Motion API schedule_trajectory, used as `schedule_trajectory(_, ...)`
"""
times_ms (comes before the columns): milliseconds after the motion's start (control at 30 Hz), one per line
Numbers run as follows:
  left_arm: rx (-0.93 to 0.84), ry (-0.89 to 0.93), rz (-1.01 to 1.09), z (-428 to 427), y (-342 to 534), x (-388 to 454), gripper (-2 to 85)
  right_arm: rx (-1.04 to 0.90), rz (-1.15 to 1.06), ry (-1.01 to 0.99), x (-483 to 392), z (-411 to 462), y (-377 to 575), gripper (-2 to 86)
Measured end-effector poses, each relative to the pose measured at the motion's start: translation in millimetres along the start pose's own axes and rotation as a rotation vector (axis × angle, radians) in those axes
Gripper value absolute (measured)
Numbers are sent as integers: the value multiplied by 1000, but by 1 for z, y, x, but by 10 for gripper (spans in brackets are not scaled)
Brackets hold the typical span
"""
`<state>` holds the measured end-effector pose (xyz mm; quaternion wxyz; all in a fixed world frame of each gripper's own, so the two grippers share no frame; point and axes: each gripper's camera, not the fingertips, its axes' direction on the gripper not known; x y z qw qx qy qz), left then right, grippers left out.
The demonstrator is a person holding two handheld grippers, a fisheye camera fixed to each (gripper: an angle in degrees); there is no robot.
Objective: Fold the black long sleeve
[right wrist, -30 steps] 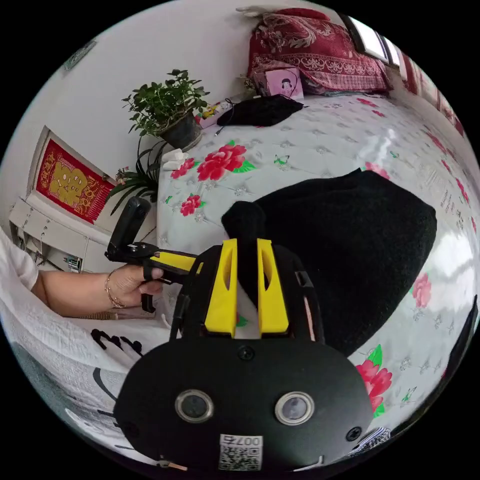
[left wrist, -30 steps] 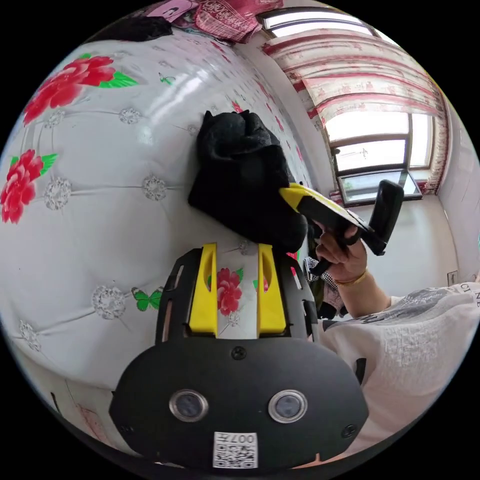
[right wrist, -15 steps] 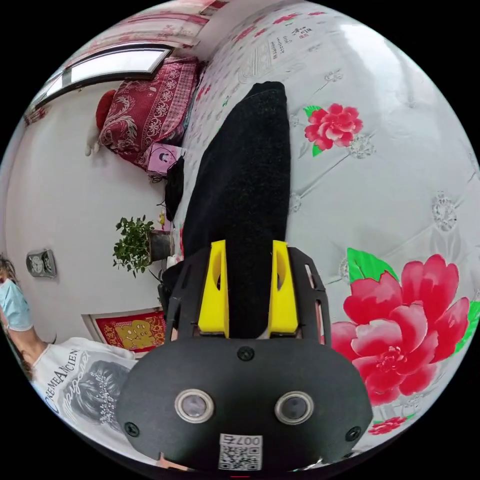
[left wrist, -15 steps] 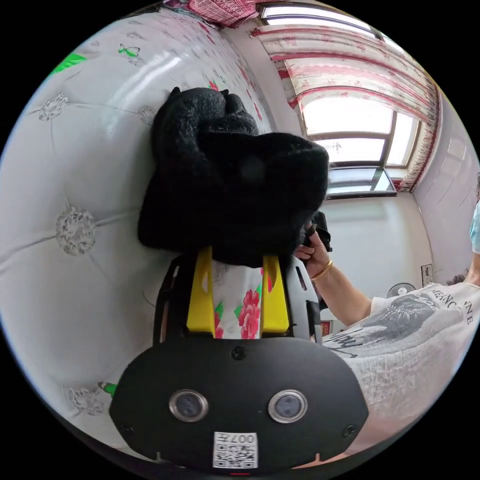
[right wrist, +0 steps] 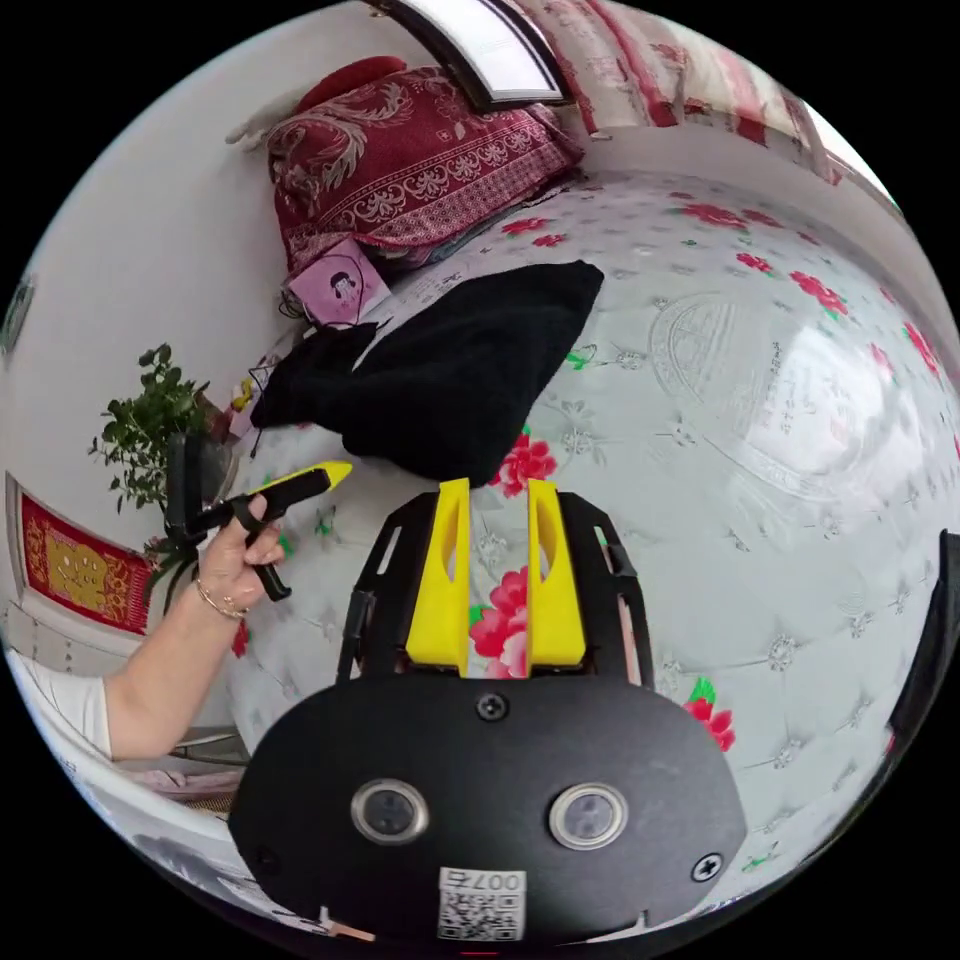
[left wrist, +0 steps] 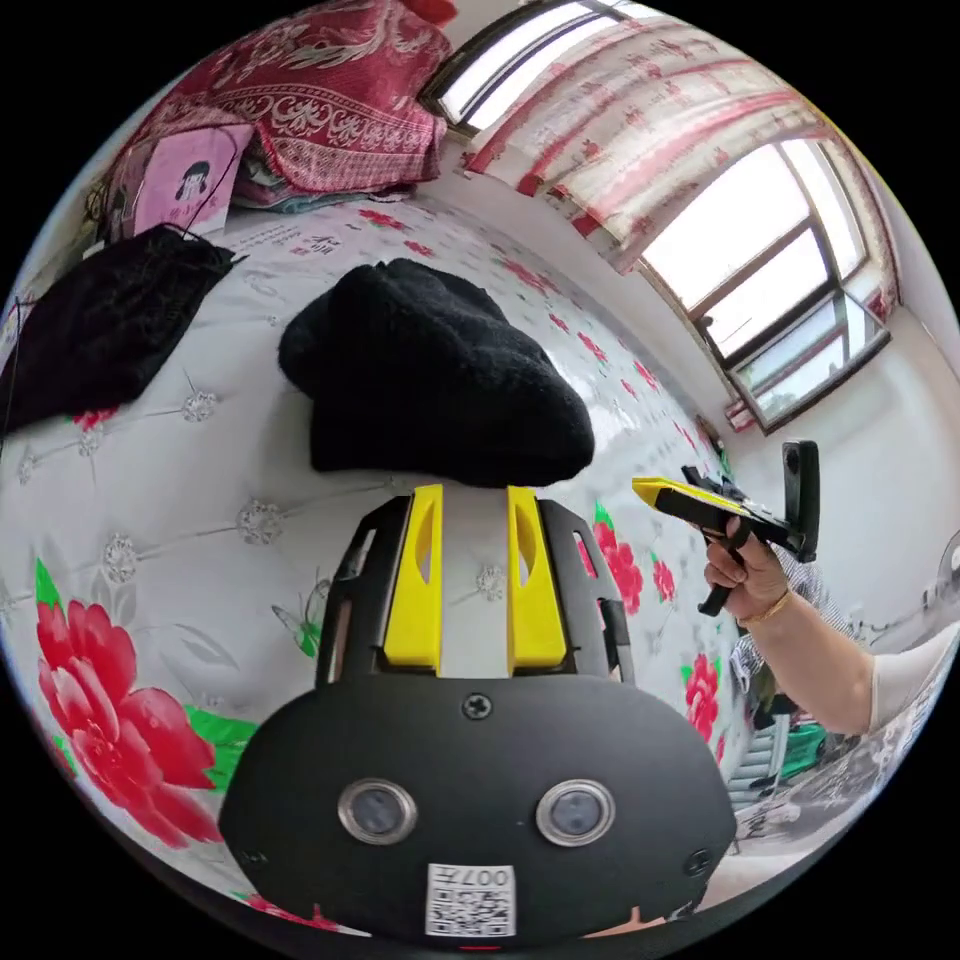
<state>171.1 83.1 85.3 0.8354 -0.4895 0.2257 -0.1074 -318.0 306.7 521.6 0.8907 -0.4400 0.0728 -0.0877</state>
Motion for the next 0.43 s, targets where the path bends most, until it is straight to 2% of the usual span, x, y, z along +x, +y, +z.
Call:
schedule_trajectory(100, -105, -1, 143, 4, 80, 50, 89, -115, -104, 138, -15, -5, 87, 59)
schedule_trajectory(167, -201, 8, 220, 8, 158, 92, 83, -174, -93, 163, -16, -20, 147, 60)
schedule_trajectory(300, -423, 71, 313, 30, 281, 156, 77, -354, 99, 219, -4, -70, 263, 68)
schedule_trajectory(367, -466, 28, 359, 34, 320, 180, 74, -348, 217, 262, 6, -104, 296, 74)
schedule_trajectory(433, -448, -18, 404, 32, 350, 201, 72, -230, 419, 354, 29, -166, 328, 85)
